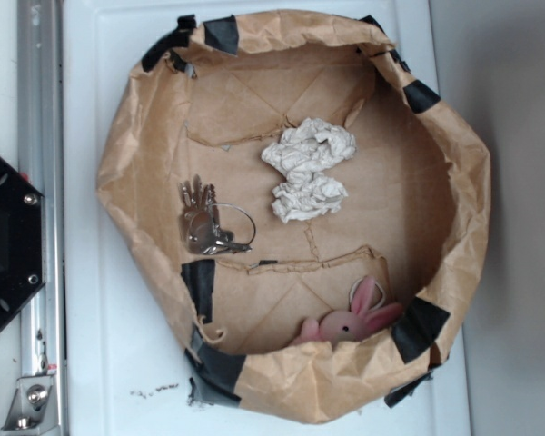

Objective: Grab the silver keys.

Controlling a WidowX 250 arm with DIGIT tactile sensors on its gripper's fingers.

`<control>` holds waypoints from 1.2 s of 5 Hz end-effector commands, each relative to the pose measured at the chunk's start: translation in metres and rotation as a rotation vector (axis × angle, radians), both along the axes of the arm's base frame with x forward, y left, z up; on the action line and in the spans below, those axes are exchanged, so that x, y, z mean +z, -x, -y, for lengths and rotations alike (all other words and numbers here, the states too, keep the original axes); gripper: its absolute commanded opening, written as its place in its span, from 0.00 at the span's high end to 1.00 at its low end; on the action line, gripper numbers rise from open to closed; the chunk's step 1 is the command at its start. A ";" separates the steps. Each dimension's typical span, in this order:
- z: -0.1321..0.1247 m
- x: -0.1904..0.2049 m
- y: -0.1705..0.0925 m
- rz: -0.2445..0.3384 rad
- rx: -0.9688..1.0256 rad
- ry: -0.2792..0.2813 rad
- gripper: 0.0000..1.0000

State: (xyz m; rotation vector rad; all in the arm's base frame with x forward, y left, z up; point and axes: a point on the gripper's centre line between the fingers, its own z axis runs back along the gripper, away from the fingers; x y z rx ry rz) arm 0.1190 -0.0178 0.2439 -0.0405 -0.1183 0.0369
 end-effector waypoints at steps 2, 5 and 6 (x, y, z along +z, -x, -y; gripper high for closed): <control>-0.003 -0.001 -0.039 0.002 0.043 0.013 0.00; -0.024 -0.037 -0.114 -0.043 0.082 -0.020 0.00; -0.035 -0.048 -0.124 -0.029 0.045 -0.032 0.00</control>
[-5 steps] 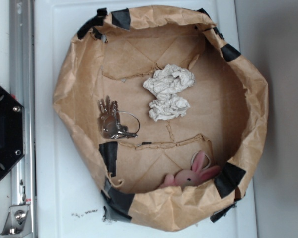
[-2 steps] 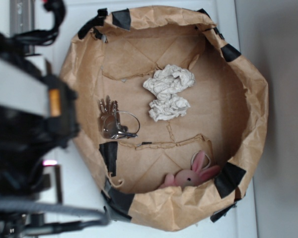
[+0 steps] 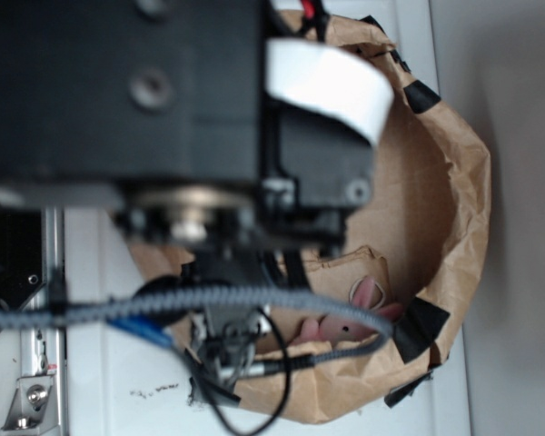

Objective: Grab the silver keys.

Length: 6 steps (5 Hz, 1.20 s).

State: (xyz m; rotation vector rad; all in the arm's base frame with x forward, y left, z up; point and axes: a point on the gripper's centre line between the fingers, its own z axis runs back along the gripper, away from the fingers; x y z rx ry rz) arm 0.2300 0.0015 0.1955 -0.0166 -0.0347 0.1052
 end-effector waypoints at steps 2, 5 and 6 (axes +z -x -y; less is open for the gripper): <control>-0.039 -0.035 -0.019 -0.126 -0.152 0.132 0.00; -0.046 -0.062 -0.017 -0.217 -0.206 0.170 0.00; -0.046 -0.062 -0.017 -0.217 -0.206 0.170 0.00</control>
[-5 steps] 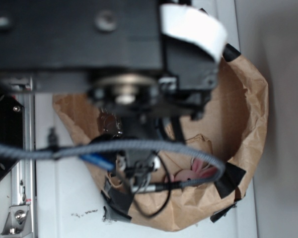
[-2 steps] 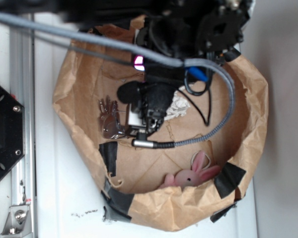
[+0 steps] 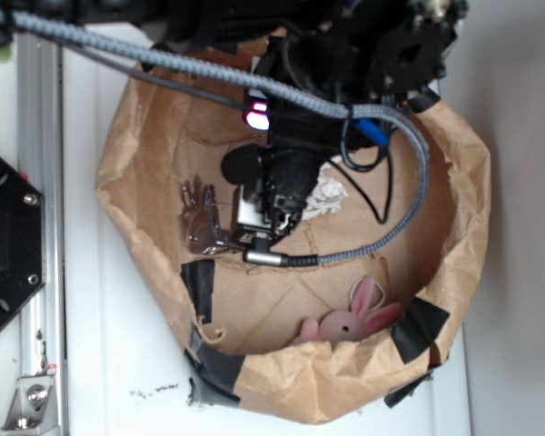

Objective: Grab the silver keys.

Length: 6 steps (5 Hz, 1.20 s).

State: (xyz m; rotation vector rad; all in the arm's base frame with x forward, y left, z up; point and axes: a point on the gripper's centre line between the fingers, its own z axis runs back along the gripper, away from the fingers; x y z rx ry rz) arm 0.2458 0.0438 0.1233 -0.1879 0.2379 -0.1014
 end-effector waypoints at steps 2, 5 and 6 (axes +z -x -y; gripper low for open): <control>-0.003 0.010 -0.001 0.045 0.008 -0.008 0.00; 0.001 -0.020 0.014 0.047 -0.134 0.117 0.00; -0.001 -0.037 0.011 0.140 -0.043 0.102 0.00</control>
